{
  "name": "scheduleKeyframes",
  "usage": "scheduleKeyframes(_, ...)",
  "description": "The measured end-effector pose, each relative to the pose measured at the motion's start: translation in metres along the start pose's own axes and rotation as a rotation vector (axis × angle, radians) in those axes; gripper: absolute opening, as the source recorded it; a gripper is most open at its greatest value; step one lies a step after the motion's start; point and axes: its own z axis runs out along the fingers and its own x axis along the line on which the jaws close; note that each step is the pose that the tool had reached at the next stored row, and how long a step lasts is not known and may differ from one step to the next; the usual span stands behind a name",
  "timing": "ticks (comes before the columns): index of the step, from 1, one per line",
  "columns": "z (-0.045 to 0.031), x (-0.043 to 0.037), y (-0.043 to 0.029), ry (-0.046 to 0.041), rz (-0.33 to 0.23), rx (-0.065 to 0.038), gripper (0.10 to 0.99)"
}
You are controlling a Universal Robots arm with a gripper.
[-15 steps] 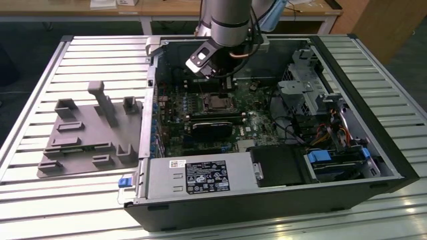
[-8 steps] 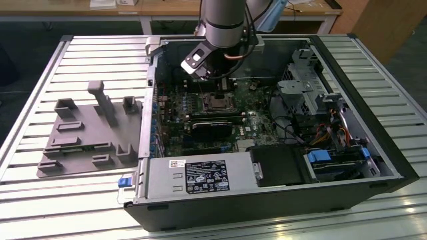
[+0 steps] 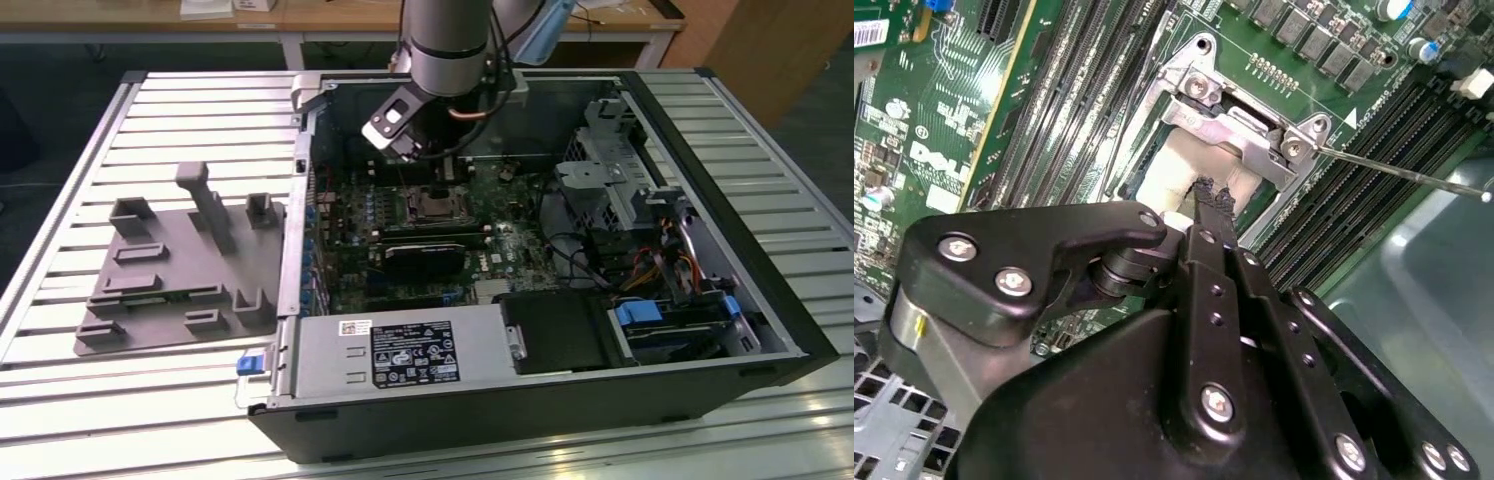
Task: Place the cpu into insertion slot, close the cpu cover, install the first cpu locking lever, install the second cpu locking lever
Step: 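Close the cpu cover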
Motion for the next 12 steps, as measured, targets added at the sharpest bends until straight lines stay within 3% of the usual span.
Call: scheduleKeyframes(12,0.0011,0.0000,0.0000,0.0019,-0.217,0.001,0.102)
